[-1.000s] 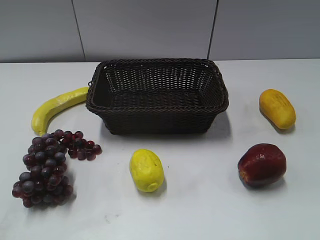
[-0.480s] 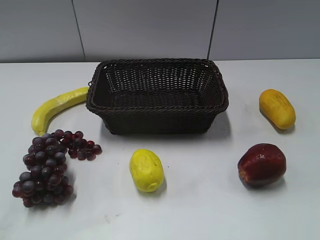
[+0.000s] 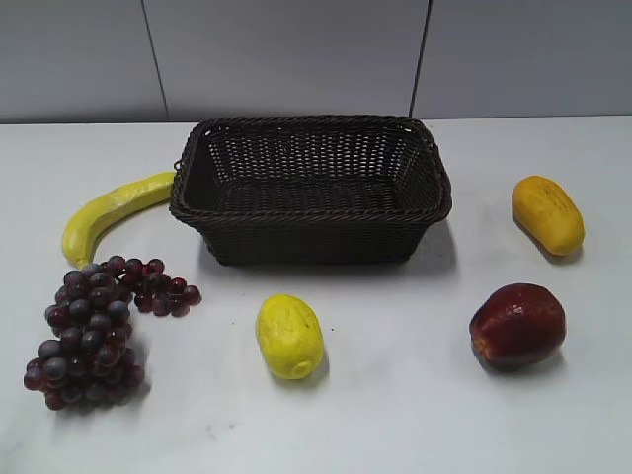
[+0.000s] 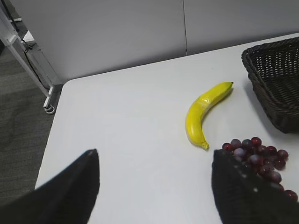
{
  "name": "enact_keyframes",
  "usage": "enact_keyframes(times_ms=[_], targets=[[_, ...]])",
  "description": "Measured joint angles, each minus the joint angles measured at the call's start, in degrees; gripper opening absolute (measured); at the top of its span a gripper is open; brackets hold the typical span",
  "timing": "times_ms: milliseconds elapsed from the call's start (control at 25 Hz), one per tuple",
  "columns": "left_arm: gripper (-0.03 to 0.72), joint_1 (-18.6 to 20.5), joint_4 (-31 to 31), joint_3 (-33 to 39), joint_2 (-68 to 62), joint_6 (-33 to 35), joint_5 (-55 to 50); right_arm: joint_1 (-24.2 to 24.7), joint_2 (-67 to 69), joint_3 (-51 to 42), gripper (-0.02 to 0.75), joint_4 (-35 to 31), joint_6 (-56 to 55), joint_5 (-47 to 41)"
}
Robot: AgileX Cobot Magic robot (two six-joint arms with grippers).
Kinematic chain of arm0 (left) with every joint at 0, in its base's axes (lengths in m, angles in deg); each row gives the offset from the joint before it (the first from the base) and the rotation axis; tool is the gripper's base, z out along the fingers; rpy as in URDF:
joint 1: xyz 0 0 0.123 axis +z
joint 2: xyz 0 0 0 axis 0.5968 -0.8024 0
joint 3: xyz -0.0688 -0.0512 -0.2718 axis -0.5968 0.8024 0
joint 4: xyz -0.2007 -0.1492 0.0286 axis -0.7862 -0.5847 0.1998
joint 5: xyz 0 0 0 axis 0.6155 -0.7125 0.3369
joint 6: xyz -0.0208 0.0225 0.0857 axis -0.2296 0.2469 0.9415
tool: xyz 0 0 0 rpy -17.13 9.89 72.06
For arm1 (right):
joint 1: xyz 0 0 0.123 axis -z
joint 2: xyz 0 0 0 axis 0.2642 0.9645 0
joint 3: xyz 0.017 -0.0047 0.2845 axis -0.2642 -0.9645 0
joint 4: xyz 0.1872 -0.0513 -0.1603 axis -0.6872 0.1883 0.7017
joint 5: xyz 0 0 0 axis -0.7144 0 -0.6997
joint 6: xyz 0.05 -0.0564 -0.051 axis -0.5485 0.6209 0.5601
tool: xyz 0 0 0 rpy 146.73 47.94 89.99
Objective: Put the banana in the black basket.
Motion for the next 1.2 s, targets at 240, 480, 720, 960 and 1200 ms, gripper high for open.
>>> enact_keyframes(times_ms=[240, 480, 720, 960, 1200], targets=[[0.555, 0.00, 0.55, -6.37, -12.31, 0.00, 0.00, 0.00, 0.00, 0.00, 0.552, 0.00, 0.00, 0.00], [0.564, 0.00, 0.59, -15.58, -26.38, 0.11, -1.54, 0.00, 0.00, 0.00, 0.552, 0.00, 0.00, 0.00], [0.607, 0.00, 0.38, -26.69, -42.24, 3.14, -7.95, 0.00, 0.00, 0.00, 0.552, 0.00, 0.00, 0.00], [0.608, 0.00, -2.26, -37.38, -57.52, 9.42, -18.35, 0.00, 0.00, 0.00, 0.552, 0.00, 0.00, 0.00], [0.607, 0.00, -3.02, -46.14, -70.42, 11.20, -21.39, 0.00, 0.00, 0.00, 0.552, 0.00, 0.00, 0.00]])
